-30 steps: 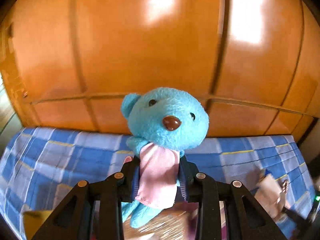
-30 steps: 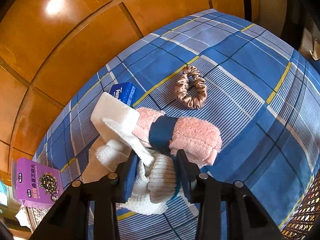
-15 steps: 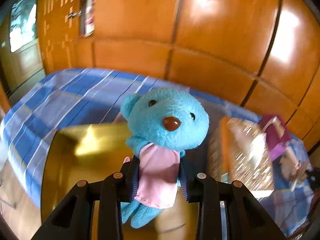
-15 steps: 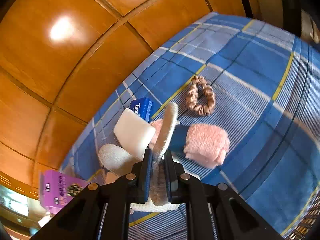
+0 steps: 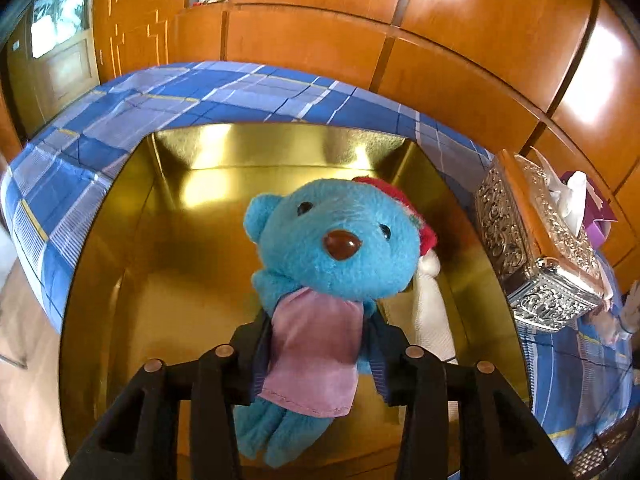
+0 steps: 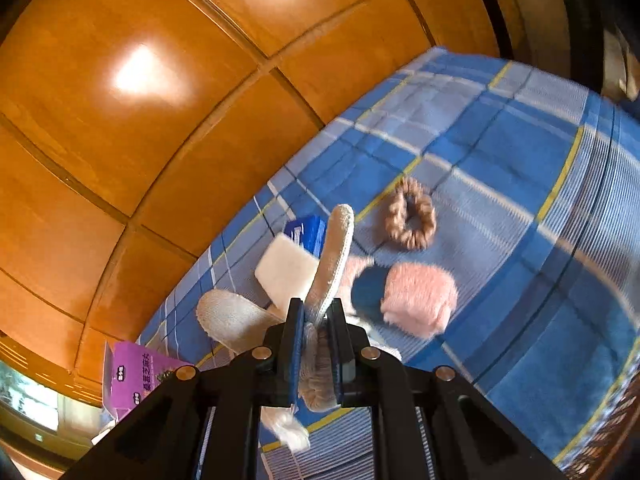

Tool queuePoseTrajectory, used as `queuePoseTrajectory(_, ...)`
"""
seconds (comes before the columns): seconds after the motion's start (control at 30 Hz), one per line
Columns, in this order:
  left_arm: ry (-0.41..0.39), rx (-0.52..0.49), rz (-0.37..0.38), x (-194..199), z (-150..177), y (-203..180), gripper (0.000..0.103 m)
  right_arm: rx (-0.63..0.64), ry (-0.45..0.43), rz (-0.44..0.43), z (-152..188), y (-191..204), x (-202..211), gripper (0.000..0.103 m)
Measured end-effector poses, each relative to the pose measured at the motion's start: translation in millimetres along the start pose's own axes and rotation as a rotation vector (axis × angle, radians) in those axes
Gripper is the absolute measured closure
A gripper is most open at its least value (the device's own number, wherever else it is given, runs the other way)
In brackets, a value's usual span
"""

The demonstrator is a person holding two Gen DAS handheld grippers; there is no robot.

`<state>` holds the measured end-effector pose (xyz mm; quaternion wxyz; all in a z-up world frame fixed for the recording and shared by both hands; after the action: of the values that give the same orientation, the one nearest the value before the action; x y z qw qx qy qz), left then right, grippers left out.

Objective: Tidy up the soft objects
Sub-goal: 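Carry the blue teddy bear into the gold tray and release it with the left tool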

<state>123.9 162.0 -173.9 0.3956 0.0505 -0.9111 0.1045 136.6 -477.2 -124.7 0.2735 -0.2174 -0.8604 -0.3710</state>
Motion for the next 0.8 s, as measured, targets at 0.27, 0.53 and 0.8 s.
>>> queuePoseTrajectory(0.27,0.004,0.048,-0.005,1.3,7.2,16.2,0.058,0.112,-0.009,0.023,-38.4,56.7,-12.1,0.092)
queuePoseTrajectory(0.53,-0.006,0.064,-0.001,13.5,13.2,22.1,0.038,0.265,0.032,-0.095,-23.5,186.2,-39.6,0.092)
queuePoseTrajectory(0.8,-0.074,0.009,-0.016,40.3,-0.6,16.8,0.028,0.465,0.122,-0.363,62.5,339.8,-31.3,0.092)
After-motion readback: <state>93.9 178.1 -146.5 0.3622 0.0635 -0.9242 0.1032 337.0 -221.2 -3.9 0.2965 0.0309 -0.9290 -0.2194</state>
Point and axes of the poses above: each gripper's, at about its wrist camera, not at the fingertips, and x roughly against the way its jaws point, y to its left, z to its underside, the point moved 10 cm from there along -x, roughly the way its jaws point, and after that the axes turned 10 degrees about -y, right-handed, at the moved point
